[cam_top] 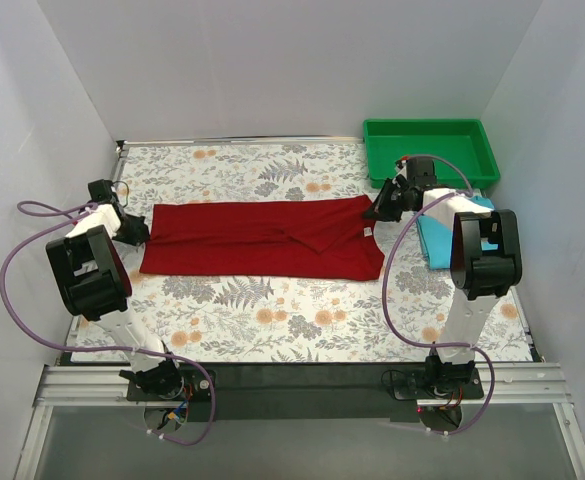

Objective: Fold and stack the t-shirts
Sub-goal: Fold the tshirt

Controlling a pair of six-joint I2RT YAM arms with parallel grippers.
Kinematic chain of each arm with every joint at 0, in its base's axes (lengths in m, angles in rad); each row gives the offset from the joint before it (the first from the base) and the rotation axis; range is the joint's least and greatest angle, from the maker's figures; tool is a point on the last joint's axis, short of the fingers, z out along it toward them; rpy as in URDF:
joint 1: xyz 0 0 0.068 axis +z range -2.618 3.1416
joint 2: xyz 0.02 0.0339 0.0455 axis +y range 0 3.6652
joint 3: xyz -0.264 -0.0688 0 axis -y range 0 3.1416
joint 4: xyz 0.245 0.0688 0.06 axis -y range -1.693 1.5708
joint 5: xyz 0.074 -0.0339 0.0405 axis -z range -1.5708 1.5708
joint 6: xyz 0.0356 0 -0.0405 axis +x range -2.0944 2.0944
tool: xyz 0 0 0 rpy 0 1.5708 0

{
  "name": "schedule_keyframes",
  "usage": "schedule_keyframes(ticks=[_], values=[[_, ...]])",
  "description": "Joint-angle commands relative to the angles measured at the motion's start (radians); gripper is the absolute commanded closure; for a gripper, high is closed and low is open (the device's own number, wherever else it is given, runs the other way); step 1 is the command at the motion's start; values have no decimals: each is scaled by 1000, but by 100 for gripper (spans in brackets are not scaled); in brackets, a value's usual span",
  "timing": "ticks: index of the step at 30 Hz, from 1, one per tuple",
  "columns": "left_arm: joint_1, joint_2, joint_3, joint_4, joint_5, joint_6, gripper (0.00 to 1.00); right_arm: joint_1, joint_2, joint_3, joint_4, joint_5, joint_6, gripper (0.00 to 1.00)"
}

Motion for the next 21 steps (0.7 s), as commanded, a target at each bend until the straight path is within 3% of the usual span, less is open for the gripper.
schedule_keyframes(ticks=[1, 6, 14, 18, 21], values=[[6, -9, 24, 40, -1, 1, 100, -26, -25, -4, 32, 22, -20, 98], [6, 4, 2, 58, -1, -11, 94, -30, -24, -16, 29, 19, -31, 86], [4, -38, 57, 72, -1, 12, 54, -29, -106, -23, 19, 42, -77, 63], [-25, -124, 76, 70, -6, 76, 25, 5, -183, -20, 16, 49, -160, 54], [-78, -196, 47, 63, -35, 113, 18, 83, -237, -20, 0, 70, -273, 54]])
